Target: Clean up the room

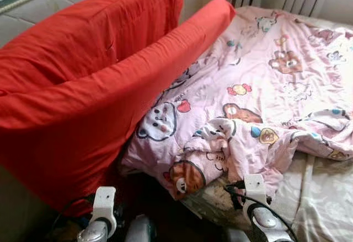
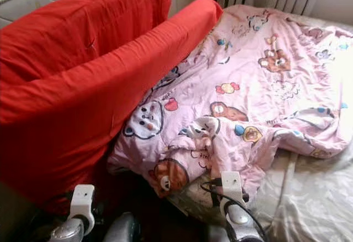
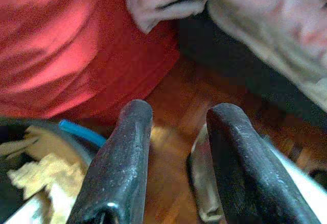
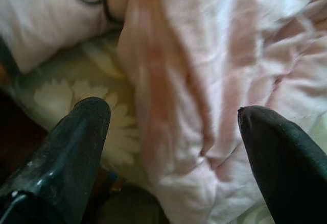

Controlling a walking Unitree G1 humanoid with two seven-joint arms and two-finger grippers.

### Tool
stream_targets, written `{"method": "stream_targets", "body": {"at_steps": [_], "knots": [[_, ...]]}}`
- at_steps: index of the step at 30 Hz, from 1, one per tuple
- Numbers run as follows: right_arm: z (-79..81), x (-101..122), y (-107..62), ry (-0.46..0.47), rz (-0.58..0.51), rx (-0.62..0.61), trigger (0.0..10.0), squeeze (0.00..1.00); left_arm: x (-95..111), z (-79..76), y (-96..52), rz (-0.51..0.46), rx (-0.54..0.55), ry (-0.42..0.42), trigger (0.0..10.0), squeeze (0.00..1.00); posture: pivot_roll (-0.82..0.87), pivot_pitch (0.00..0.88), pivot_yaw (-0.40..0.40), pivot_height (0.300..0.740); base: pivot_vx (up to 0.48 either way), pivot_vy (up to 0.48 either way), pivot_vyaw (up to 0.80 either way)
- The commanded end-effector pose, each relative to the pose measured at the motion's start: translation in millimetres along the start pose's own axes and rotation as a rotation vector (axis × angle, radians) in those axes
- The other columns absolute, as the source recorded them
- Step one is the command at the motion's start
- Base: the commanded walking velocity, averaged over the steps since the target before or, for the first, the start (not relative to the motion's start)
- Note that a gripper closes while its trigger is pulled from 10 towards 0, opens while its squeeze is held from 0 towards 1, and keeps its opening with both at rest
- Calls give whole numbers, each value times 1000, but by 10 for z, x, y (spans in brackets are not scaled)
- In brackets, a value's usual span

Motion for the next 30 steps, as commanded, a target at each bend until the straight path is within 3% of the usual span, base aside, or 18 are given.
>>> {"method": "stream_targets", "body": {"at_steps": [1,7,16,30], "knots": [[58,-103,-22,-9,33,10,10000,0,-109,81,-43,36,6,23,10000,0,19,179,83,636,0,0,0],[23,-154,-36,-27,41,-6,10000,0,-134,189,-86,27,19,29,10000,0,38,219,93,636,0,0,0],[-112,-158,-37,-41,42,-68,10000,0,-55,172,-92,-29,3,28,10000,0,73,286,83,636,0,0,0],[-57,-30,-10,-16,5,-55,10000,0,14,160,-105,-76,-13,26,10000,0,99,327,88,636,0,0,0]]}}
Point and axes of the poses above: a point about 5 cm out from each wrist's last joint towards the gripper, its own y axis pointing out of the wrist towards the gripper, its own x axis along the axis of the wrist's last joint, z = x × y, the point moved 5 cm from there along y, pointing out of the wrist towards the gripper, and after that the axes turned 7 degrees about -y, right-handed, at the moved point
